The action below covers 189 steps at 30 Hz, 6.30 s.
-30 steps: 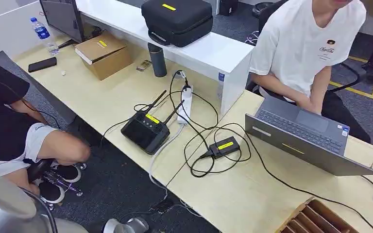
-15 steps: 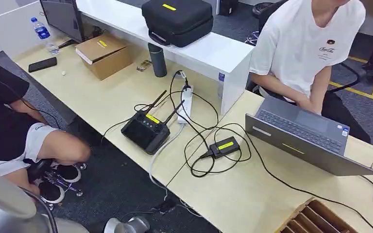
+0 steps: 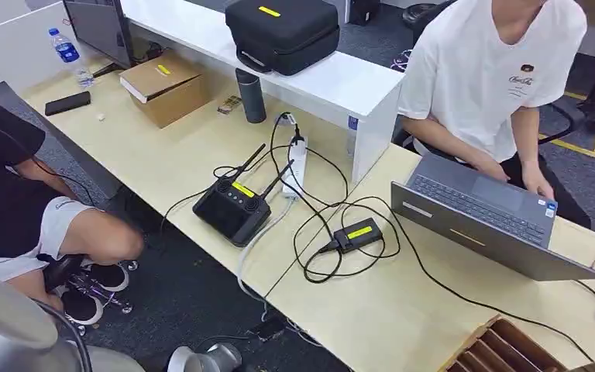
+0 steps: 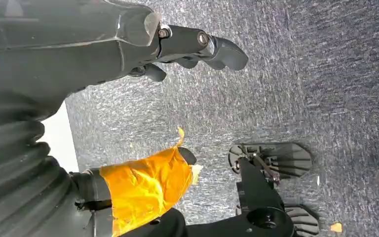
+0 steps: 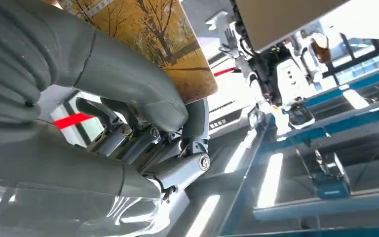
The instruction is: Pass the card to the sensor for recognition and then transmit it.
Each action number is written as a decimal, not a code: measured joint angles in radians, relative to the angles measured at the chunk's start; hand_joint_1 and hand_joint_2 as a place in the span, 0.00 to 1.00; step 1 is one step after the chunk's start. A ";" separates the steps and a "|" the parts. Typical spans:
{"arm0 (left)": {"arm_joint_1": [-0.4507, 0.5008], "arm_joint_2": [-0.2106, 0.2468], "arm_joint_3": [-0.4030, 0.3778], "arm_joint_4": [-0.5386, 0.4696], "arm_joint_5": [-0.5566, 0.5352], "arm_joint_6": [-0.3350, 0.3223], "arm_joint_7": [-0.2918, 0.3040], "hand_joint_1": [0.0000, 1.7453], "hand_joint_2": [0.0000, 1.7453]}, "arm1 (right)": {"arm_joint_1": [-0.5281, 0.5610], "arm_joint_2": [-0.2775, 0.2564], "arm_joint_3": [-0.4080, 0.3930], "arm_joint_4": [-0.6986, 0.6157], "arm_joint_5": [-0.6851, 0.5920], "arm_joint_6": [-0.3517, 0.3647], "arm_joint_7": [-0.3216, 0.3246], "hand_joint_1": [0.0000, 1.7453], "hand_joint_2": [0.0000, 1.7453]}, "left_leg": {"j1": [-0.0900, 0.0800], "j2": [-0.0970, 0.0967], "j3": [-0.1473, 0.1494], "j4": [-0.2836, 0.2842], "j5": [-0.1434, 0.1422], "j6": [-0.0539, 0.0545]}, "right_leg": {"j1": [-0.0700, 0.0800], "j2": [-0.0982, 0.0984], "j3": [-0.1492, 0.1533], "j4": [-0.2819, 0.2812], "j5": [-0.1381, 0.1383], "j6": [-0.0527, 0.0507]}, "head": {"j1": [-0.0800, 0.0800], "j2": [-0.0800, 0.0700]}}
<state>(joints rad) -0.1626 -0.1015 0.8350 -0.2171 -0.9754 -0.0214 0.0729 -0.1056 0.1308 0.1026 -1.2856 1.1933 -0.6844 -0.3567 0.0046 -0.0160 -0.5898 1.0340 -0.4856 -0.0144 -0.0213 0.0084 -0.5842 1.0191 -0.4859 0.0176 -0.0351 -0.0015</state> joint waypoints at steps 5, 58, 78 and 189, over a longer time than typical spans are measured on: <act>-0.003 -0.001 -0.008 0.000 -0.015 -0.010 0.004 0.00 1.00 | -0.066 -0.020 0.052 0.004 -0.030 0.000 0.055 1.00 1.00 | 0.000 0.001 0.000 0.000 0.000 0.000 | 0.000 0.001 0.000 0.000 0.000 0.000 | 0.000 0.000; -0.064 -0.026 -0.119 0.000 -0.122 -0.060 0.052 0.00 1.00 | -1.065 -0.128 0.503 0.876 0.229 0.368 0.627 0.00 1.00 | 0.000 -0.001 -0.002 0.002 0.006 -0.002 | 0.001 0.000 -0.002 0.000 0.006 -0.001 | 0.000 0.000; -0.001 0.005 -0.051 0.000 -0.067 -0.051 0.034 0.00 1.00 | -0.969 -0.815 0.469 1.008 0.255 0.513 0.757 0.00 1.00 | -0.001 -0.011 -0.006 0.002 0.000 0.006 | 0.000 -0.010 0.000 -0.004 0.003 0.003 | 0.001 0.000; 0.048 0.043 0.102 0.000 -0.102 0.240 0.222 0.00 1.00 | 0.067 -0.112 -0.491 1.101 -0.346 0.605 0.740 0.00 1.00 | 0.006 -0.004 0.004 0.000 -0.006 0.001 | 0.006 -0.004 0.007 -0.005 -0.006 -0.001 | 0.004 0.000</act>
<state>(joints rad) -0.1142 -0.0580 0.9373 -0.2167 -1.0770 0.2182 0.2949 -0.0382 0.0191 -0.3887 -0.1850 0.8477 -0.0797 0.3836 0.0107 -0.0200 -0.5863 1.0336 -0.4917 -0.0134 -0.0150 0.0043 -0.5768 1.0144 -0.4918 0.0165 -0.0313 -0.0015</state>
